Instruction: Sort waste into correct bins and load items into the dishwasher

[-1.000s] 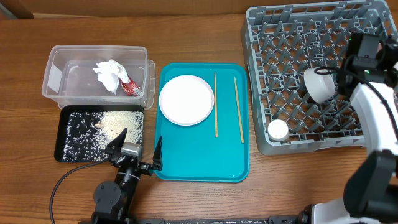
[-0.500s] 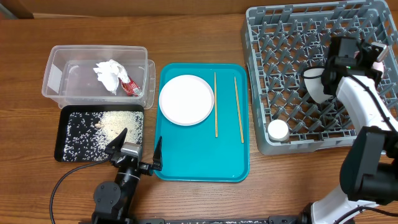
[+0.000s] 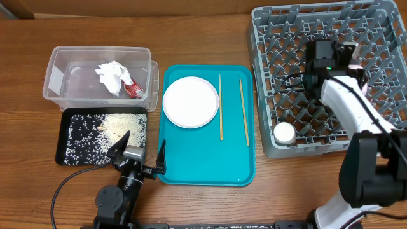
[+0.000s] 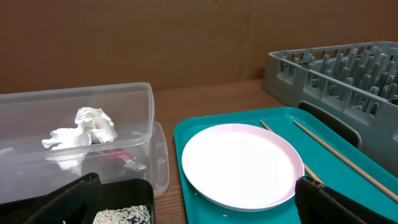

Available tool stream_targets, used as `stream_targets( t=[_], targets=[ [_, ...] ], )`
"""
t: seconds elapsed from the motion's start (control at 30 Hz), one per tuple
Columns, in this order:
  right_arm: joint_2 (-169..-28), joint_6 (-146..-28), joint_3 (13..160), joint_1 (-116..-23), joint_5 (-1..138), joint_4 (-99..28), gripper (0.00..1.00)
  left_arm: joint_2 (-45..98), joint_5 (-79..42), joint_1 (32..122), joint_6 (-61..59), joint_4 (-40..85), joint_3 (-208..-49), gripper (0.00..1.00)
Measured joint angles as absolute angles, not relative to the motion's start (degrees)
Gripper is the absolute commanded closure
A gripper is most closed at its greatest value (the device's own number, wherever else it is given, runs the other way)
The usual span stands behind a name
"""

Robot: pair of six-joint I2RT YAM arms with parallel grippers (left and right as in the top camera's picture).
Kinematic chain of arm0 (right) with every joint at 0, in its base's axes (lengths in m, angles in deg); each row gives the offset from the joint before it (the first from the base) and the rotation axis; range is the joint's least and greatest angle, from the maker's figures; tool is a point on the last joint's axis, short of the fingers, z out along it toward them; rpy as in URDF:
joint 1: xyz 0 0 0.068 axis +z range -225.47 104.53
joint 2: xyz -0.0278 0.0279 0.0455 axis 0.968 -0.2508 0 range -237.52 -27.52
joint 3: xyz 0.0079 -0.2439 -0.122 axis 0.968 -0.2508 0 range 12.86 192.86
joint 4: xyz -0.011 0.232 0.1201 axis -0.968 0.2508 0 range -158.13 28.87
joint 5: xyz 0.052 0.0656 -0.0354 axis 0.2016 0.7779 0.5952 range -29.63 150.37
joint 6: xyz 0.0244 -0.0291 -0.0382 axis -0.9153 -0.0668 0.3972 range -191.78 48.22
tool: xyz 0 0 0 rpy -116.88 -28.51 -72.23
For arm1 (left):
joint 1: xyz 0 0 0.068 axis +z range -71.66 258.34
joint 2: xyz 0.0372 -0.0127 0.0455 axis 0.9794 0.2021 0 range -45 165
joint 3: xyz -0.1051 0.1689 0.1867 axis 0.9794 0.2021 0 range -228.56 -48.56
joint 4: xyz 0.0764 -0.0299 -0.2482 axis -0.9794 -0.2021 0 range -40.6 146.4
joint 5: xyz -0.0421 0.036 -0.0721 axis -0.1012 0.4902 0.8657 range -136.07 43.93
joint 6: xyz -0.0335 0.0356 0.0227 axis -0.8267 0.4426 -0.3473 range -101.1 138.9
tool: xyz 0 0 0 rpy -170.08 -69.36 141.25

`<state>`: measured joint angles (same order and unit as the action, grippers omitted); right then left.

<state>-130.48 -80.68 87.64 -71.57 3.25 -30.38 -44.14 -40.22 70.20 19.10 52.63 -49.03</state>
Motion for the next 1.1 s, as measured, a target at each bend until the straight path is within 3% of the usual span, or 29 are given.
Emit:
stream_targets(
  t=[0.17,0.27,0.37,0.6,0.73,0.87,1.1],
  targets=[
    [-119.22,-80.6,87.73,-62.59,9.0,-26.77,0.31,-44.14,-40.22,70.2,19.1,52.63,-49.03,0.0],
    [-112.38,-80.6,88.15,-56.84,18.97,-23.95,0.44,-44.14,-40.22,70.2,19.1,52.63,-49.03,0.0],
    [-108.97,-81.54,89.02,-51.33,34.83,-21.5,0.5,-44.14,-40.22,70.2,19.1,52.63,-49.03,0.0],
    [-115.02,-92.84,86.99,-41.17,59.18,-21.87,0.44,-44.14,-40.22,70.2,19.1,52.63,-49.03,0.0],
    [-123.13,-100.07,85.59,-37.02,62.2,-22.29,0.44,-44.14,-40.22,70.2,19.1,52.63,-49.03,0.0],
    [-130.96,-106.6,85.26,-36.38,60.14,-22.6,0.52,-44.14,-40.22,70.2,19.1,52.63,-49.03,0.0],
    [-137.84,-111.81,85.06,-36.49,56.98,-23.71,0.76,-44.14,-40.22,70.2,19.1,52.63,-49.03,0.0]
  ],
)
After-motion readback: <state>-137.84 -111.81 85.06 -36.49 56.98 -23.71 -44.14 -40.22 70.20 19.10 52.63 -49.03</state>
